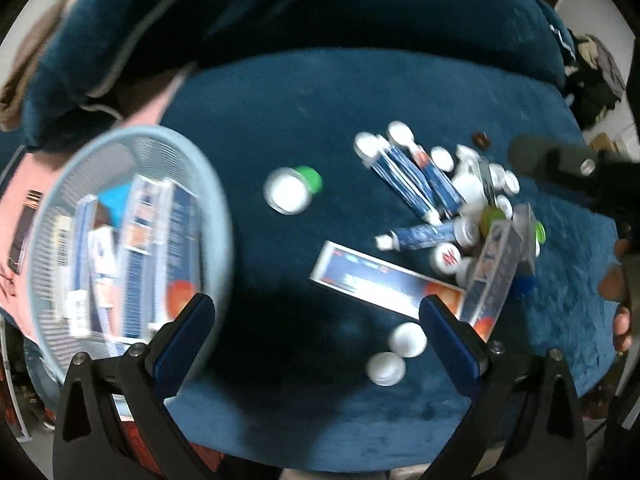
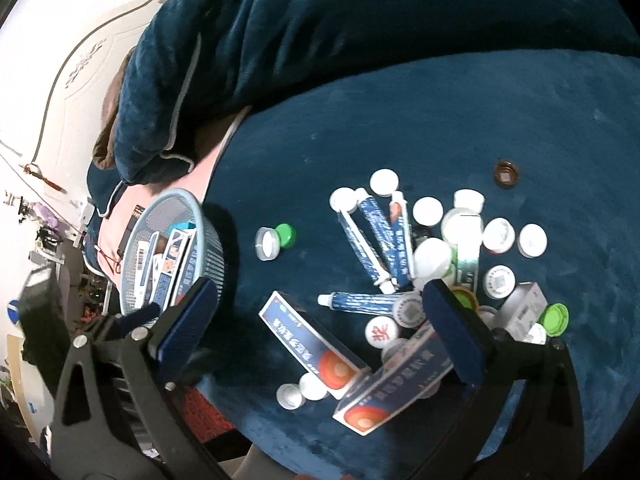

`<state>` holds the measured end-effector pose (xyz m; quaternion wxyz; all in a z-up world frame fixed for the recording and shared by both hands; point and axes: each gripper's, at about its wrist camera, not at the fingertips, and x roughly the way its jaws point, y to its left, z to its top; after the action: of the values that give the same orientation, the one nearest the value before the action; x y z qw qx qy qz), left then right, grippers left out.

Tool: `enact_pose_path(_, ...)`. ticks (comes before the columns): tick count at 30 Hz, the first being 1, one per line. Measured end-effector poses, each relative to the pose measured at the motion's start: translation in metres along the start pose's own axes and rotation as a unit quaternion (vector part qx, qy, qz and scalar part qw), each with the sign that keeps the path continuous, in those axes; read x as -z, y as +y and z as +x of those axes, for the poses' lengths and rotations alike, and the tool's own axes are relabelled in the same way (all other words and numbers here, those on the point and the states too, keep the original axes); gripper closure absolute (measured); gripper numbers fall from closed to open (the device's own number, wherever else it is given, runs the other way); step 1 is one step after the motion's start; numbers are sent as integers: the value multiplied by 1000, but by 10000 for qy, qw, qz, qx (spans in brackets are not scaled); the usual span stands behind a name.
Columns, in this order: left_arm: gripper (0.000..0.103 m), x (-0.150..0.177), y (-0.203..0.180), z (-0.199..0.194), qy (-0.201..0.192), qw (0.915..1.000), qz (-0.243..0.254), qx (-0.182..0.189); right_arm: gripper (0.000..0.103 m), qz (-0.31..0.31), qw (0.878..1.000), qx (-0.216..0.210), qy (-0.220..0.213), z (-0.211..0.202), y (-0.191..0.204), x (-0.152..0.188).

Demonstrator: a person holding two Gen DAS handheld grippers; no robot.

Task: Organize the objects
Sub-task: 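Move both tools back over the medicine pile, then grasp a blue ointment box with the left tool while the right grasps another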

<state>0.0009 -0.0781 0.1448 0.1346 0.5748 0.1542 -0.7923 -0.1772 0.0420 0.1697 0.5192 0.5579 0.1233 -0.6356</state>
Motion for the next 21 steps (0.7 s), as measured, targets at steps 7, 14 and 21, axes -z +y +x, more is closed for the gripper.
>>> enact_pose_path(7, 1, 1, -9, 59, 883, 9934, -588, 440, 0, -17, 9998, 197, 99, -1, -11, 11)
enact_pose_path(14, 1, -5, -6, 83, 1015, 9829, -1363, 714, 0, 156, 9994, 295, 64, -8, -32, 20)
enact_pose_path(21, 24, -15, -35, 105, 1130, 9861, -1083, 551, 0, 299, 9990, 332, 45, -11, -43, 22)
